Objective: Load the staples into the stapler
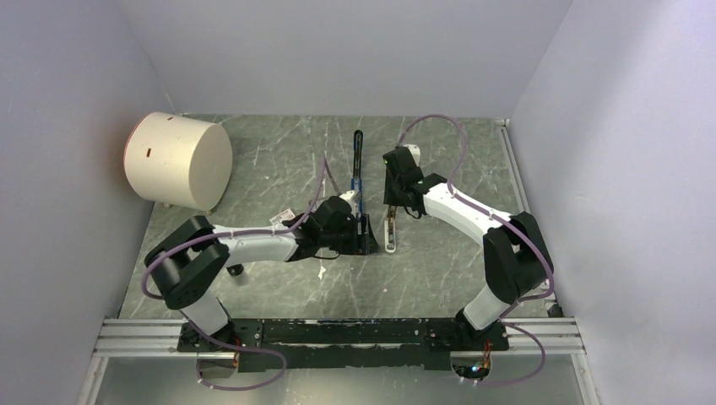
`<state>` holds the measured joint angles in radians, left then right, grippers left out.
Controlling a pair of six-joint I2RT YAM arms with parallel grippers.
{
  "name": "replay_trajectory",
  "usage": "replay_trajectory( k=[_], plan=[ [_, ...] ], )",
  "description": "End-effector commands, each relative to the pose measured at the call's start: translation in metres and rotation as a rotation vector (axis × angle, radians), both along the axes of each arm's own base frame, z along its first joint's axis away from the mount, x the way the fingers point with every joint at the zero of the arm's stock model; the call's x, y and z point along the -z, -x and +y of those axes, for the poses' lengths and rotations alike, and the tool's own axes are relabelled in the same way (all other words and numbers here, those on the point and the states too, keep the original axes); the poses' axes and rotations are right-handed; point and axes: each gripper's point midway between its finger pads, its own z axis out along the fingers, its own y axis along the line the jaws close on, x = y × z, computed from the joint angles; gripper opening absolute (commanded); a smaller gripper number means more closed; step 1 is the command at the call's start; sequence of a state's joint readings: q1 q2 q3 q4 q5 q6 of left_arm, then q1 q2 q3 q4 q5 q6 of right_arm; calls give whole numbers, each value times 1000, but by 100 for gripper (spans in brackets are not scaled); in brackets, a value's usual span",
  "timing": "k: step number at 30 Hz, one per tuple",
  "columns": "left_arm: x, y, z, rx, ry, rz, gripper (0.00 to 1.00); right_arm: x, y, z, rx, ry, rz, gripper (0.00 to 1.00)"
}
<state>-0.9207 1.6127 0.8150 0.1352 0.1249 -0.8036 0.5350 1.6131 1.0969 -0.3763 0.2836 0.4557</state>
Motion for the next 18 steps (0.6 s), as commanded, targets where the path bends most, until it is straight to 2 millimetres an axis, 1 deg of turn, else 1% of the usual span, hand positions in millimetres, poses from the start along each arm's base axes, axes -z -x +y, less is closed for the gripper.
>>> replay_trajectory(
  k=[1,5,9,16,18],
  plan=[
    [-19,-14,-30,-26,97,-7,68,-3,0,-2,0,18,1,32],
    [-3,-16,-31,-51,85,23,66,-4,-1,-1,-4,22,5,41],
    [3,-16,-32,-51,84,36,62,-8,-3,4,-31,10,4,48],
    [7,-20,-26,-67,45,12,61,-7,-5,6,-55,29,20,54],
    [8,-19,-27,-62,46,14,58,-10,-8,7,-54,33,15,53]
  ],
)
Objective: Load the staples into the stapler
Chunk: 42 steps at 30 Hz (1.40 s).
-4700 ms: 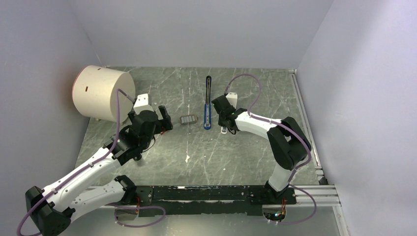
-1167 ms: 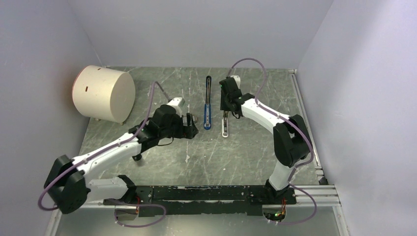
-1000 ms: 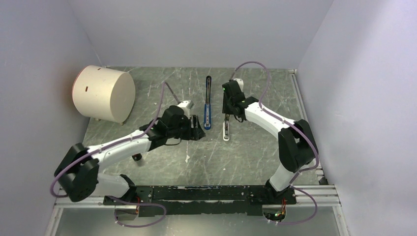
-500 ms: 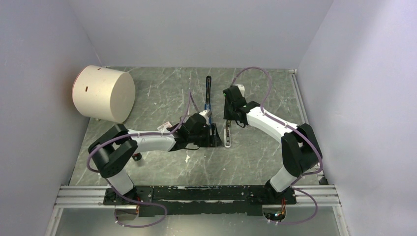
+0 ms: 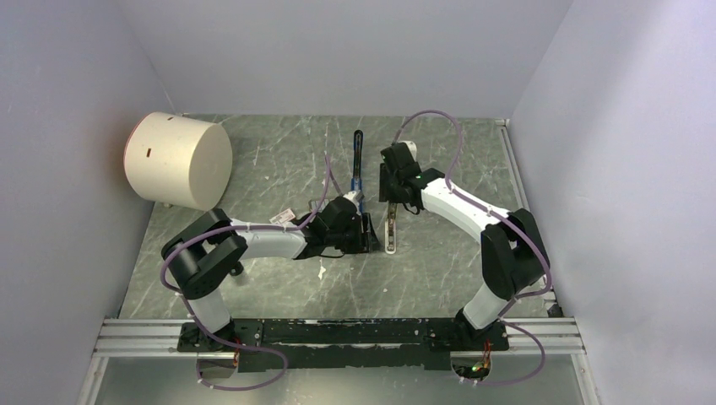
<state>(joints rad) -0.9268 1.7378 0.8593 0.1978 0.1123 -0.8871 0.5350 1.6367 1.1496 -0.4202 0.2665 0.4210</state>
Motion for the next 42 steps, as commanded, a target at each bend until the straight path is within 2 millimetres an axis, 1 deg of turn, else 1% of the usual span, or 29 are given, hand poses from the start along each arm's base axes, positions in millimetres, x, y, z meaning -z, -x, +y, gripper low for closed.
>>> replay_trajectory(
  k=[1,3,5,9,11,14,19,21,22,27,29,33,37,42],
  plan=[
    [-12,-9,-10,-6,32,-47,55,-6,-6,3,-17,15,-2,52],
    [-9,-9,-10,-8,29,-42,49,-7,-6,4,-21,11,0,49],
    [-7,-10,-11,-6,28,-40,44,-5,-5,5,-25,11,10,44],
    [-2,-10,-15,4,22,-31,40,-1,-1,3,-24,18,30,32],
    [0,-10,-18,16,21,-29,39,-1,0,3,-23,13,30,30],
    [5,-11,-23,32,10,-24,37,-2,1,3,-18,6,25,29],
    [10,-8,-32,72,-2,-23,36,-4,3,4,-13,-16,18,29],
    [13,-8,-36,80,-14,-21,33,-4,5,3,-12,-19,20,29],
    [15,-7,-37,84,-20,-18,29,-4,5,3,-11,-21,21,29],
    [26,-6,-38,81,-51,-7,24,-2,9,3,-10,-29,26,28],
    [32,-4,-38,84,-65,5,23,-1,10,3,-10,-32,28,28],
    [41,-5,-35,70,-102,26,22,1,14,2,-15,-29,39,28],
    [53,-7,-21,35,-192,43,19,5,20,-4,-36,4,61,27],
    [69,-1,-10,23,-238,78,19,8,31,-3,-64,-4,93,26]
  ],
)
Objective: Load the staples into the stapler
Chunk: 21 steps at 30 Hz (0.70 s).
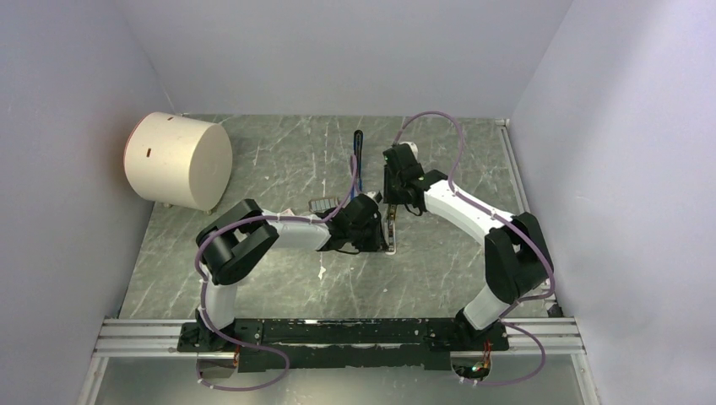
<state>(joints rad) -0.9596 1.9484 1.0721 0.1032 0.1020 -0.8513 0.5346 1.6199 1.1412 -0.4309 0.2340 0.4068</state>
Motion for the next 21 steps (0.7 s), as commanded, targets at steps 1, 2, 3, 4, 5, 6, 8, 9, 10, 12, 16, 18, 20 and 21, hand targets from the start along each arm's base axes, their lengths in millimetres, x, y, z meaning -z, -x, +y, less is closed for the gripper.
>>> replay_trajectory(
  k=[1,2,3,4,5,6,8,9,10,12,16,18,20,21],
  plan=[
    [40,11,27,-30,-151,54,19,11,28,-6,-33,8,90,26],
    [43,13,31,-37,-157,63,19,11,30,-7,-25,9,98,26],
    [44,14,32,-46,-157,67,19,12,32,-8,-20,9,105,26],
    [45,14,34,-55,-154,68,19,12,34,-9,-11,7,110,26],
    [46,15,36,-62,-154,71,19,12,36,-10,-3,3,112,26],
    [46,15,36,-68,-151,75,19,11,37,-11,3,-2,111,25],
    [47,17,37,-76,-143,79,19,11,40,-12,15,-8,115,25],
    [47,18,38,-79,-139,82,19,11,41,-12,22,-13,117,25],
    [48,18,38,-83,-137,82,19,11,42,-12,25,-16,116,25],
    [49,18,39,-89,-136,85,19,11,45,-13,32,-20,119,25],
    [49,18,39,-89,-136,82,19,14,51,-14,27,-26,132,24],
    [49,17,39,-89,-136,83,19,16,55,-11,3,-22,140,24],
    [48,17,38,-86,-134,82,19,18,59,-8,-15,-8,150,24],
    [48,17,38,-87,-134,83,19,17,61,-7,-21,-2,150,24]
  ],
)
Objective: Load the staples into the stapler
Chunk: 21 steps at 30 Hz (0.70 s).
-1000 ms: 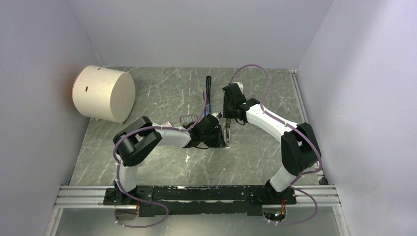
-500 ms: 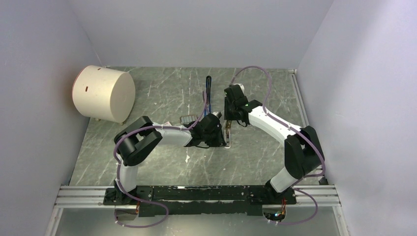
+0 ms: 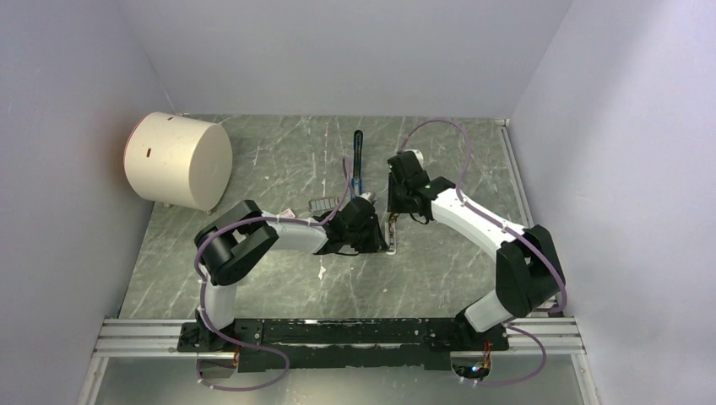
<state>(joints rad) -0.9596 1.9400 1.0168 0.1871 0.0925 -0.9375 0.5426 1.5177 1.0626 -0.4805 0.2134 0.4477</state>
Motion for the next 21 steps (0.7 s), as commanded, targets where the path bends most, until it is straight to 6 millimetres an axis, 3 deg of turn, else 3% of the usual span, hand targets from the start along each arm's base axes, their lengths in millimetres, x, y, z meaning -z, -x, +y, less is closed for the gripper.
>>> replay_trajectory(
  k=[1,21],
  plan=[
    [48,17,38,-16,-188,61,19,20,32,2,-40,27,116,24],
    [41,12,36,-15,-190,32,20,36,73,19,-60,56,181,23]
  ],
)
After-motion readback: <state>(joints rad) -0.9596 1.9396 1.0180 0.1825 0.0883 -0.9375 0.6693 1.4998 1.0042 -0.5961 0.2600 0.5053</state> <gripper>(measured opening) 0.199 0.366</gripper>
